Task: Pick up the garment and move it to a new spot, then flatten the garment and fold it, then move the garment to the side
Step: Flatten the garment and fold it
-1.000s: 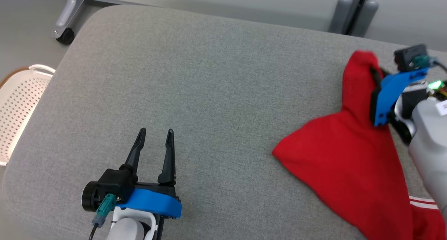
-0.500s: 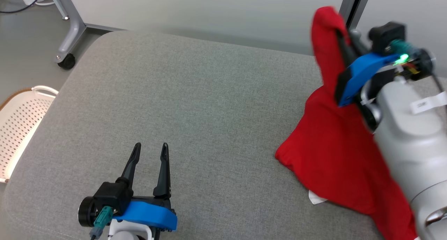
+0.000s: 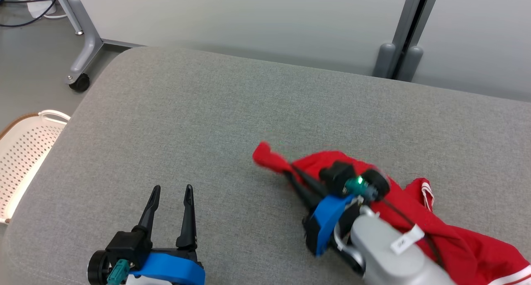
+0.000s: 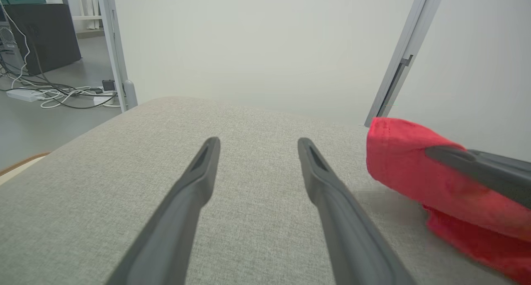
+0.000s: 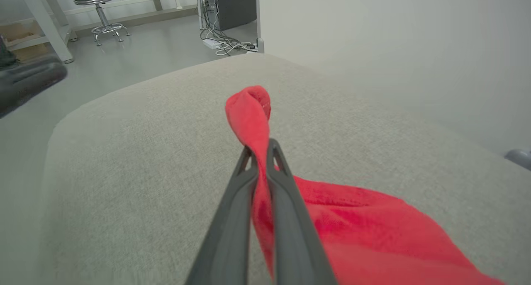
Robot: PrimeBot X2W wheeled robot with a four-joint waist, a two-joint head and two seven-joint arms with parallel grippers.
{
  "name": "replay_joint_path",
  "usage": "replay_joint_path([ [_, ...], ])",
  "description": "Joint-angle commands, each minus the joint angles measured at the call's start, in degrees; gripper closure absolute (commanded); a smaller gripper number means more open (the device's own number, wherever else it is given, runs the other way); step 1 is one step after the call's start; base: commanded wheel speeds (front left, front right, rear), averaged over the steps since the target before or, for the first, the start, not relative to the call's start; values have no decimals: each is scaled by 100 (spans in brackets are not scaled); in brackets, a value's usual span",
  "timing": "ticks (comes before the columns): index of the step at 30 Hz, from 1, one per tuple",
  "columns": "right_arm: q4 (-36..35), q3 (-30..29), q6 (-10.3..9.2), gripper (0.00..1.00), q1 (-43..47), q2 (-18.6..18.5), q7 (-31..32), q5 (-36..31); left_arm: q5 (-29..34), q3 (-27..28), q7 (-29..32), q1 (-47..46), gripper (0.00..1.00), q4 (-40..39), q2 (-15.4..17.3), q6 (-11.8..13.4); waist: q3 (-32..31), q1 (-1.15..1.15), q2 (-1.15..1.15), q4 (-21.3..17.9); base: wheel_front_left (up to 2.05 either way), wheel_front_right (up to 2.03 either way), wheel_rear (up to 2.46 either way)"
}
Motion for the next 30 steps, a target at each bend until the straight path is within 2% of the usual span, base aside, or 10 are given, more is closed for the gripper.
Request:
replay_joint_path([
  [1,-166,160,1,100,270,15,-34,57,-10,12,-28,3,0,3,-4,-1,0,1,0,-1,0,0,0],
  [5,-789,600,1,100,769,5,-36,434,-11,-22,-28,-58,0,42,-4,-19,-29,1,0,10,0,0,0],
  [10,-1200,1027,1,100,1137,6,-29,664,15,0,-28,-58,0,64,-4,-22,-75,1,0,-19,0,0,0],
  [11,-1274,1106,1,79,1169,3,-18,727,24,6,-28,-52,0,70,-4,-27,-83,1,0,-30,0,0,0],
  [12,-1340,1184,2,0,1192,13,-22,776,30,17,-28,-40,0,68,-5,-24,-88,1,0,-52,0,0,0],
  [16,-1439,1301,2,0,1277,10,-27,794,61,87,-28,43,0,48,-4,-28,-111,1,0,-171,0,0,0],
  [20,-1490,1044,2,0,1352,10,-36,615,83,137,-28,85,0,22,-3,-26,-158,1,0,-354,0,0,0],
  [23,-1597,391,1,0,1491,-29,-41,358,125,187,-28,125,0,9,-4,-26,-201,1,0,-506,0,0,0],
  [30,-2261,-1468,2,0,2208,-527,-39,-262,248,390,-28,227,0,-28,-4,-59,-313,1,0,-908,0,0,0],
])
